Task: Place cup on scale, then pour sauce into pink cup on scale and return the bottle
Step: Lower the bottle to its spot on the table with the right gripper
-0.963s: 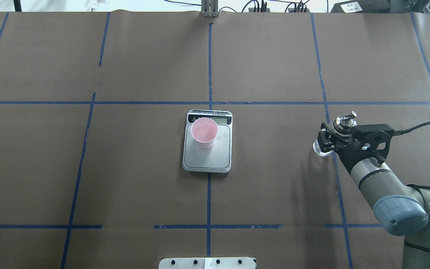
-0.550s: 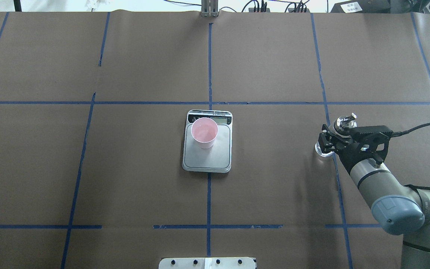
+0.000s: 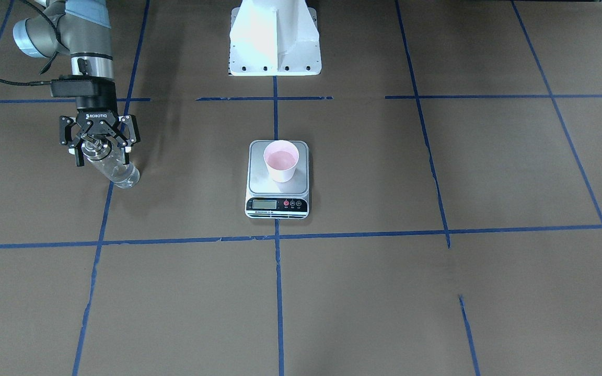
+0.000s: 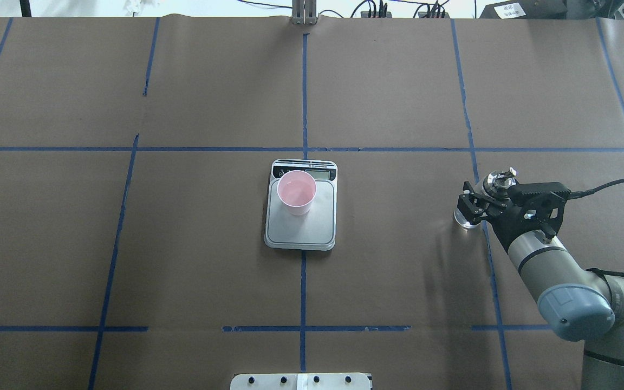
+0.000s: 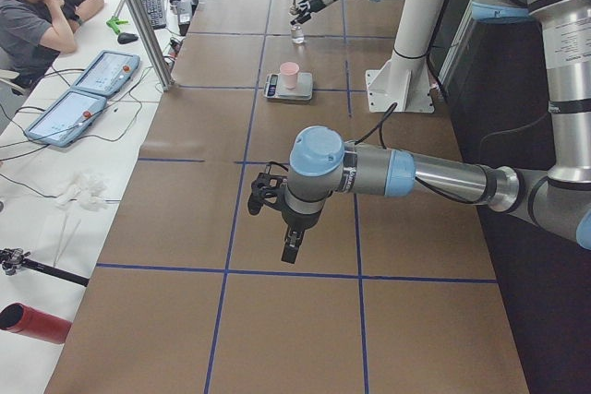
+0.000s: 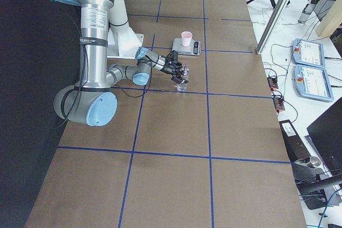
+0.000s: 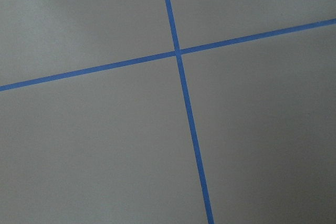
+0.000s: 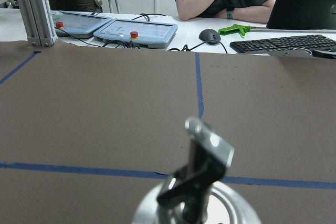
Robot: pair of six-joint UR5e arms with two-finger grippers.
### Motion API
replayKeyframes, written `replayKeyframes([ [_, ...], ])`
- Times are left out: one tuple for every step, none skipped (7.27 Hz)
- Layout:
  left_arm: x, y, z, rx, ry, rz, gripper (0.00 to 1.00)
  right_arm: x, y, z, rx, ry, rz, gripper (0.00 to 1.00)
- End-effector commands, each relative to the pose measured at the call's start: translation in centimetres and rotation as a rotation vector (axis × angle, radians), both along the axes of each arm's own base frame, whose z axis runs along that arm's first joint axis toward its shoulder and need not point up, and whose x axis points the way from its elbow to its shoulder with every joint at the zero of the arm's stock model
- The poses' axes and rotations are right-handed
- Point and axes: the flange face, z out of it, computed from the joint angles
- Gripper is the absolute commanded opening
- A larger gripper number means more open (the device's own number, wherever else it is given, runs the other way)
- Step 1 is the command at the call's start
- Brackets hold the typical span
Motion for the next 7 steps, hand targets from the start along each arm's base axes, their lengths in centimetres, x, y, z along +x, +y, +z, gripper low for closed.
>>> replayKeyframes([
  [0.0,0.0,0.0,0.000,0.000,0.000,1.00,-0.2,0.0,-0.3,0.007,-0.003,0.006,1.00],
  [0.0,0.0,-0.1,0.002,0.000,0.000,1.00,-0.3,0.2,-0.4,0.014,-0.004,0.012,1.00],
  [0.0,0.0,-0.1,0.002,0.000,0.000,1.00,-0.9,1.0,-0.3,0.018,-0.013,0.012,1.00],
  [0.1,0.0,-0.1,0.002,0.000,0.002,1.00,-1.5,2.2,-0.2,0.023,-0.021,0.009,1.00],
  [0.0,0.0,-0.1,0.002,0.000,0.000,1.00,-2.2,3.4,0.0,0.034,-0.019,0.004,1.00],
  [0.0,0.0,-0.1,0.002,0.000,0.000,1.00,-2.9,4.7,0.0,0.043,-0.028,0.000,1.00],
  [0.0,0.0,-0.1,0.002,0.000,0.000,1.00,-3.3,6.1,0.7,0.049,-0.014,-0.018,1.00],
])
